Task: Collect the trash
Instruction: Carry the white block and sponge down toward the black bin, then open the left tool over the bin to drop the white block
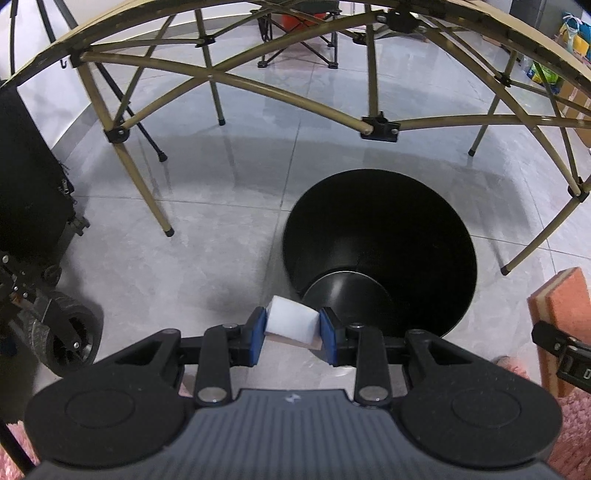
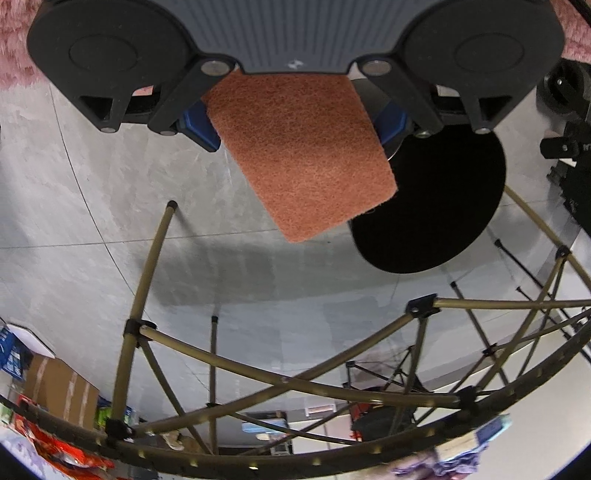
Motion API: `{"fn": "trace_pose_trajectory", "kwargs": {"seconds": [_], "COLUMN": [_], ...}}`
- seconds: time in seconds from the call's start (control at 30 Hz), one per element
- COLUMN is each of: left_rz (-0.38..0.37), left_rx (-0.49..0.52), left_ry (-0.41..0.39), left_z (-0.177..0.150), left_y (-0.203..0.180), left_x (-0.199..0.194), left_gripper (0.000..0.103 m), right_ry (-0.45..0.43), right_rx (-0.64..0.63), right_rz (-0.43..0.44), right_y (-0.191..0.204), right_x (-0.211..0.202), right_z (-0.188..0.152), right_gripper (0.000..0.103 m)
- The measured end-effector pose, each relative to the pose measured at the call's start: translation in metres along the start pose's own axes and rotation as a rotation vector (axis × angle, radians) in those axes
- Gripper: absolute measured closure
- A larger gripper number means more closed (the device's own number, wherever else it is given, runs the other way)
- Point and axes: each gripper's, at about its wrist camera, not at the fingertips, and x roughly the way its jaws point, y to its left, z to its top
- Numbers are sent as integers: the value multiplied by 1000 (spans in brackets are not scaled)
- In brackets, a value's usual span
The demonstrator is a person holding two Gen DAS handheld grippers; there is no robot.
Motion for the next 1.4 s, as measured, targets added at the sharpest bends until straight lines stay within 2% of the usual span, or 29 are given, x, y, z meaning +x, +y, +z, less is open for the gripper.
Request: {"fn": "trace_pose_trajectory", "kwargs": {"seconds": [0.83,1.4], "left_rz": [-51,-20], "left_rx": [-4,-49], "left_ry": [97,181], "left_z": [41,60], "left_y": [-65,-81], "left_x": [42,80], "left_gripper": [71,71], "right_ry": [-8,16], "right_rx": [111,124], "right_rz": [-104,-162], "right_y": [-43,-68], "right_x": [35,58], "right_z": [27,27], "right_gripper": [16,16]}}
